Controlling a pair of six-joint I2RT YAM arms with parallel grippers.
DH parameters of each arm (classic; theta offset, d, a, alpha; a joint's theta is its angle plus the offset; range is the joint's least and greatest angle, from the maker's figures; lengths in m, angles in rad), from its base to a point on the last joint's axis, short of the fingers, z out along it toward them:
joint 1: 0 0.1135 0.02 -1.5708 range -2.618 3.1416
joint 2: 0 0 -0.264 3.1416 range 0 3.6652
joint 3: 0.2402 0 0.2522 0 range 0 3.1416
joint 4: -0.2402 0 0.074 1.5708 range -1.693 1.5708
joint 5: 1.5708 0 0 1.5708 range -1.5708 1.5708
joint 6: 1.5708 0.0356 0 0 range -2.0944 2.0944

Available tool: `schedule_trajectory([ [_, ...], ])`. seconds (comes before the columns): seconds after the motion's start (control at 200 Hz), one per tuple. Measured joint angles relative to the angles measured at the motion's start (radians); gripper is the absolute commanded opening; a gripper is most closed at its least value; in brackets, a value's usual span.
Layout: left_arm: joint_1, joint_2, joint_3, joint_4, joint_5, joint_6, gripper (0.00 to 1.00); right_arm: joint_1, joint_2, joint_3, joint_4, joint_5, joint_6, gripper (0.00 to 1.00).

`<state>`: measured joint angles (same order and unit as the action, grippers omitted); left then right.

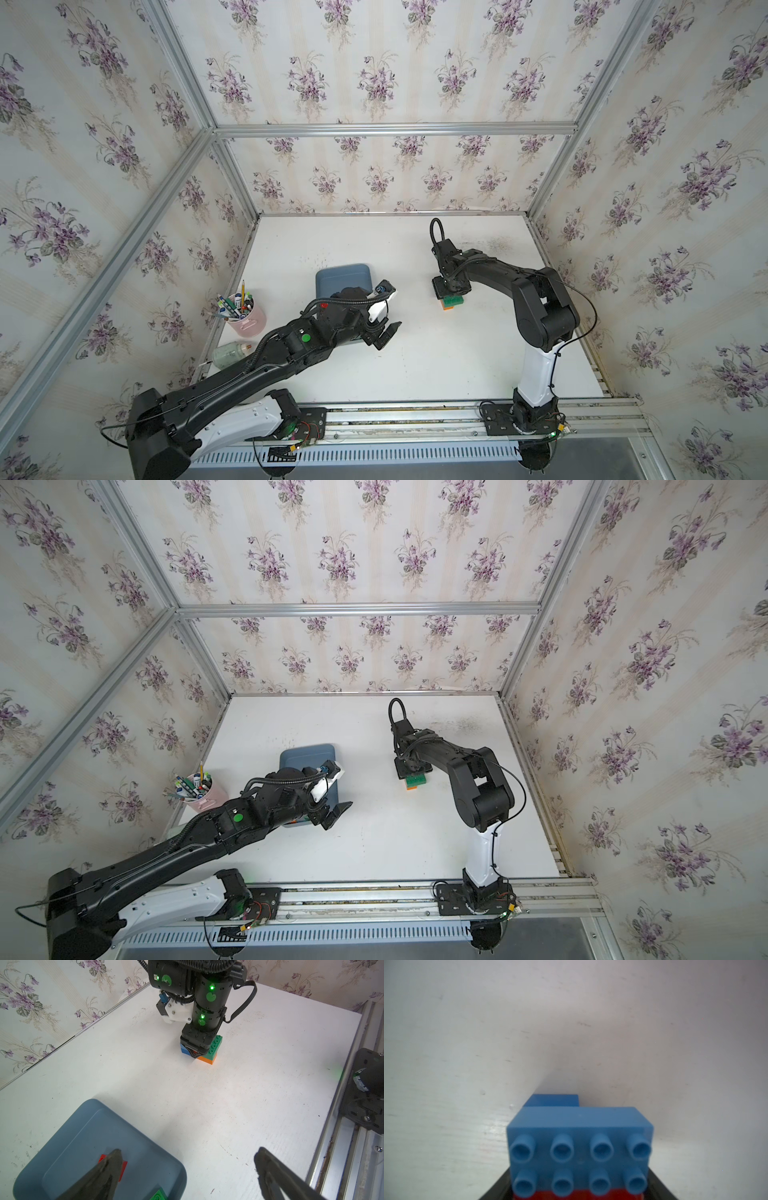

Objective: Assemble a rectangle with lego
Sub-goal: Move the lego brick at the center of the board.

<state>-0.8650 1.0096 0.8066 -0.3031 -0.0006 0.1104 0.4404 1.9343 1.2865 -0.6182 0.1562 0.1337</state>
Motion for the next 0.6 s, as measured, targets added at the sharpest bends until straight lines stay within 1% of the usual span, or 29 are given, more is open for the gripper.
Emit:
schedule_trajectory([
  [0.29,0.000,-0.014,-0.008,0.005,0.011,0.000,1.00,-0.134,-0.047,-0.073,0.044,0.016,0.053,0.67],
  [0.545,0.000,-0.031,-0.021,0.007,0.014,0.002,1.00,-0.225,-0.048,-0.070,0.040,0.046,0.058,0.67],
  [0.604,0.000,-0.032,-0.021,0.007,0.014,0.004,1.00,-0.240,-0.047,-0.063,0.031,0.053,0.058,0.69],
])
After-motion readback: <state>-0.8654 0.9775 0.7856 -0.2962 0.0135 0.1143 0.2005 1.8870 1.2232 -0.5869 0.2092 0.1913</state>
